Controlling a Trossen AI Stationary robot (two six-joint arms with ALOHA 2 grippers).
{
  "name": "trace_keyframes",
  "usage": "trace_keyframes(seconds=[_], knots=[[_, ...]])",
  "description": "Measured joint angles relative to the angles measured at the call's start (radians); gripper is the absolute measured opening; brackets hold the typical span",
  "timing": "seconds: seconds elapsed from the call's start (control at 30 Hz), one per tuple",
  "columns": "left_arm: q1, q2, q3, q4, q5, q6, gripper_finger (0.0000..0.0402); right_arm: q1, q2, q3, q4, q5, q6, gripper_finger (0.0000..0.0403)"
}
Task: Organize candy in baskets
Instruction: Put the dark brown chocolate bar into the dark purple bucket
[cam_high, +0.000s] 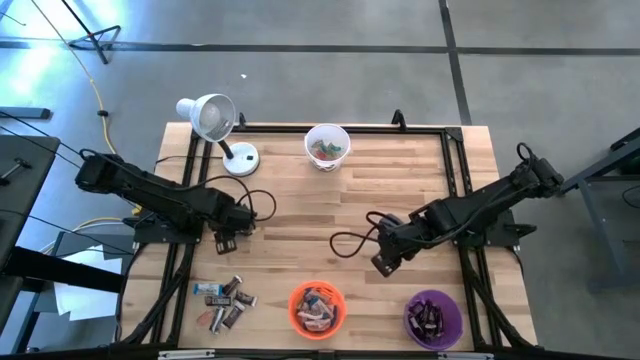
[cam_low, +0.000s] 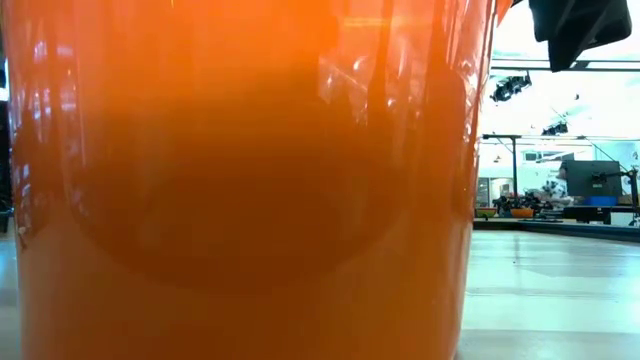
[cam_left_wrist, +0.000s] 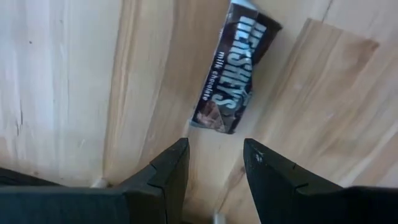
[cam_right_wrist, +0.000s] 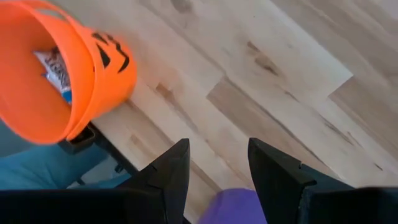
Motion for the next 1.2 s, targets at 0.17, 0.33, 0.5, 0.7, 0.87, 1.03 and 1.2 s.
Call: trace_keyframes(seconds=[0.17,0.33,0.5,0.7,0.87,1.03,1.2], knots=[[0.000,0.000,-0.002,0.021,-0.036,-0.011,0.0141,0.000,0.000,0.000,0.000,0.045,0.017,0.0158],[0.000,0.000,-0.002,0.060,-0.060,-0.019,0.0141,0.000,0.000,0.000,0.000,0.069,0.016,0.0158],[0.000,0.016,-0.001,0.075,-0.068,-0.030,0.0141,0.000,0.000,0.000,0.000,0.068,-0.001,0.0158],[0.000,0.093,-0.001,0.085,-0.076,-0.035,0.0141,0.000,0.000,0.000,0.000,0.068,-0.019,0.0158],[0.000,0.208,0.005,0.131,-0.064,-0.035,0.0141,0.000,0.000,0.000,0.000,0.068,-0.036,0.0158],[0.003,0.285,0.018,0.125,-0.053,-0.035,0.0141,0.000,0.000,0.000,0.000,0.067,-0.040,0.0158],[0.035,0.271,0.015,0.128,-0.035,-0.080,0.0140,0.000,0.000,0.000,0.000,0.068,-0.055,0.0158]])
